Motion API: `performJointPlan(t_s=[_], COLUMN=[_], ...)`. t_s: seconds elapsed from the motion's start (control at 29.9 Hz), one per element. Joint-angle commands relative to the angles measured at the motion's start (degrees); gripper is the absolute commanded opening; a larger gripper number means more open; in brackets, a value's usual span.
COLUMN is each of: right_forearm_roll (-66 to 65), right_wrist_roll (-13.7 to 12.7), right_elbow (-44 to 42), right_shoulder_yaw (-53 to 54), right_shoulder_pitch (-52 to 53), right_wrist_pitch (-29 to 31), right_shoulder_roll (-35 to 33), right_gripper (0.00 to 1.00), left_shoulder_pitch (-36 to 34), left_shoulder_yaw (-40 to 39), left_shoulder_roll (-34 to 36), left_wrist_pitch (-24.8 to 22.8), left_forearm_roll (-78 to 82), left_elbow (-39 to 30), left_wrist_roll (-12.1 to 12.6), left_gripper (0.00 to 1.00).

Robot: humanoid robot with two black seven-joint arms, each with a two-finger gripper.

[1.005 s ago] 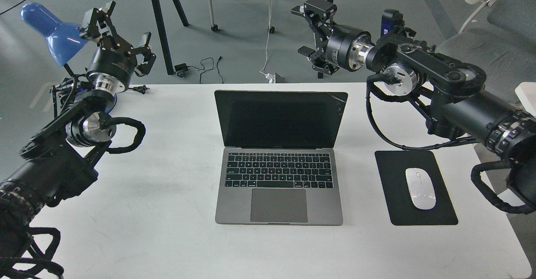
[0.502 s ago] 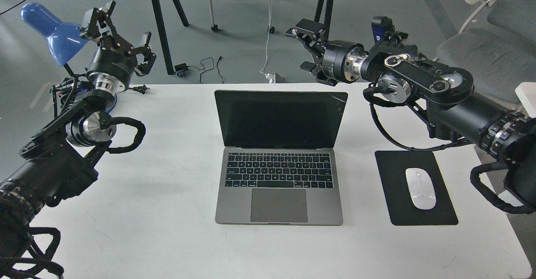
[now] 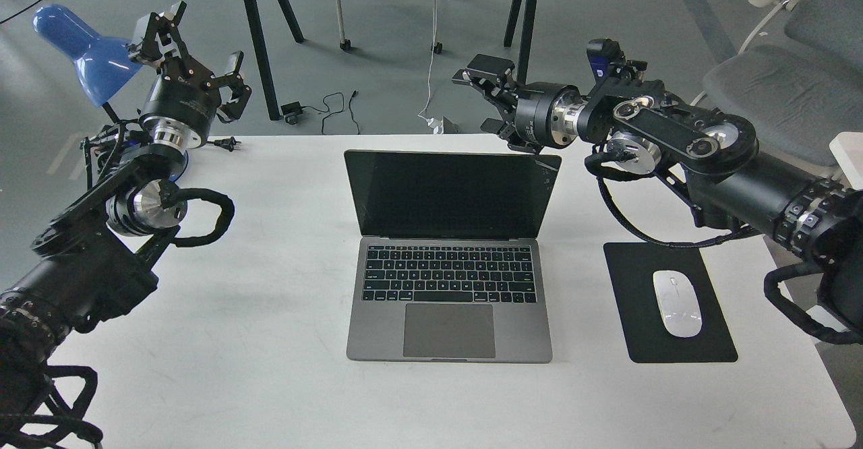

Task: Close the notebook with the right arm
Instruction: 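Lower the right gripper onto the top edge of the laptop screen, then push the screen down toward the keyboard with the right gripper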

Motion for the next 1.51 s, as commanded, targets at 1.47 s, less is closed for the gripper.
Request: performJointPlan(t_s=[1.47], right_forearm_roll=[0.01], right_wrist_roll=[-0.84], right_elbow=[19.08], right_shoulder_yaw=[-12.22], right_shoulder_pitch=[-2.27], right_wrist_pitch=[6.75], right_shoulder_roll=[-3.69], right_gripper=[1.0], left_shoulder_pitch=[-0.03], left_shoulder_yaw=[0.0], left_shoulder_roll=[0.01], left_wrist_pitch=[0.02], left_forearm_roll=[0.0], left_elbow=[0.0], left_wrist_roll=[0.0], left_gripper=[1.0])
